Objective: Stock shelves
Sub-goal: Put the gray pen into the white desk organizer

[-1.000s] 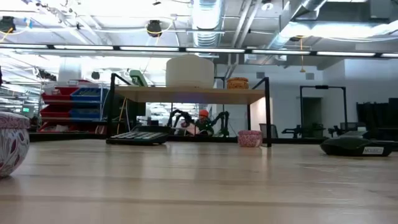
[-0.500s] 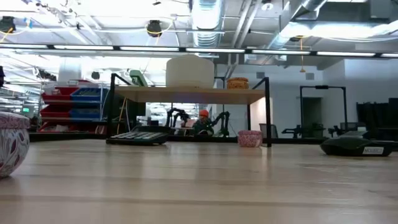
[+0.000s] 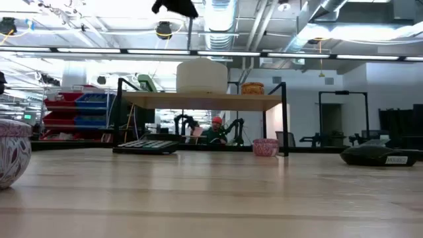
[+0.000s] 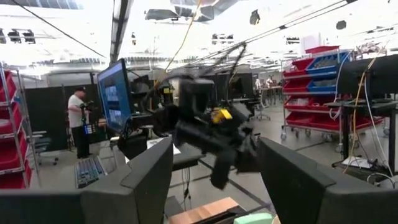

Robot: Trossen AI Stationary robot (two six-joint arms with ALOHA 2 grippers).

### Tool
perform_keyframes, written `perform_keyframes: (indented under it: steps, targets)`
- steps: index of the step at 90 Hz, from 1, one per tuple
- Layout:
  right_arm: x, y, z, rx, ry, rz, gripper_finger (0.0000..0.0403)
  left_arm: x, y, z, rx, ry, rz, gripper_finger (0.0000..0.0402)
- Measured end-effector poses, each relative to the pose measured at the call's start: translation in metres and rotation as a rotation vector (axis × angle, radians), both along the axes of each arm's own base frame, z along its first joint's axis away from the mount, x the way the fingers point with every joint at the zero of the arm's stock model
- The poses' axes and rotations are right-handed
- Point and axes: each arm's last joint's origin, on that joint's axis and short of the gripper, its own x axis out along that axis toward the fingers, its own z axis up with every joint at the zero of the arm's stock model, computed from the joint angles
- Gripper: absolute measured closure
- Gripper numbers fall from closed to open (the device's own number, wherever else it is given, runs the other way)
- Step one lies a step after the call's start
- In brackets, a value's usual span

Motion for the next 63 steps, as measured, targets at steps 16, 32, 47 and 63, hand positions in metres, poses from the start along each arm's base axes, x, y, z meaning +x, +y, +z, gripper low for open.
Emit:
perform_keyframes:
  steps: [16, 32, 47, 63]
  targets:
    - [0.000, 0.000, 0.000, -0.002, 0.001, 0.000, 0.0184, 0.007, 0.010, -0.018, 0.023, 0.004, 0.020, 0.0392]
    - [0.000, 0.000, 0.000, -0.004, 0.005, 0.000, 0.0184, 0.009, 0.019, -0.035, 0.013, 0.020, 0.056, 0.0390]
    - [0.001, -0.002, -0.001, -0.009, 0.017, -0.009, 0.0184, 0.014, 0.025, -0.047, -0.013, 0.043, 0.072, 0.0387]
    - [0.002, -0.004, -0.002, -0.011, 0.022, -0.021, 0.0185, 0.018, 0.028, -0.055, -0.041, 0.055, 0.089, 0.0371]
